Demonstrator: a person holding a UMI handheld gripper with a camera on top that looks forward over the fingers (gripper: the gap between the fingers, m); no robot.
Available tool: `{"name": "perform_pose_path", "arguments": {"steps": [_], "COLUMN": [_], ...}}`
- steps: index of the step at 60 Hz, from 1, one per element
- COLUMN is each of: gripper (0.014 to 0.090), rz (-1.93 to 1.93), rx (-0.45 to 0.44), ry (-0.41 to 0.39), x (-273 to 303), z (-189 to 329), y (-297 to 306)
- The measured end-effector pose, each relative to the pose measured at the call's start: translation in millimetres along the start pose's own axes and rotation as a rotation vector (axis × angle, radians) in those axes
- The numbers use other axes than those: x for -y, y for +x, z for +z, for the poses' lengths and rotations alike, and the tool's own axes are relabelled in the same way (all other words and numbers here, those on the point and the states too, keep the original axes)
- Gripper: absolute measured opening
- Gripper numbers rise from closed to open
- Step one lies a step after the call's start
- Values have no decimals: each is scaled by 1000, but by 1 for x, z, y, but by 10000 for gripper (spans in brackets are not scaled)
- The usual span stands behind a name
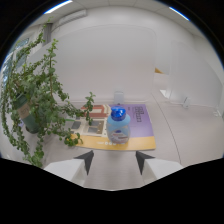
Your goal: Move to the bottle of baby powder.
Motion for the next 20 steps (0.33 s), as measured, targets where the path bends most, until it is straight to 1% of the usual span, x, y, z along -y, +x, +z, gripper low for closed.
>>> {"name": "perform_pose_path", "arguments": {"steps": [20], "gripper": [836], "rz": [8], "rx": [0], "ry": [-10], "x": [1], "z": [4], "y": [2]}}
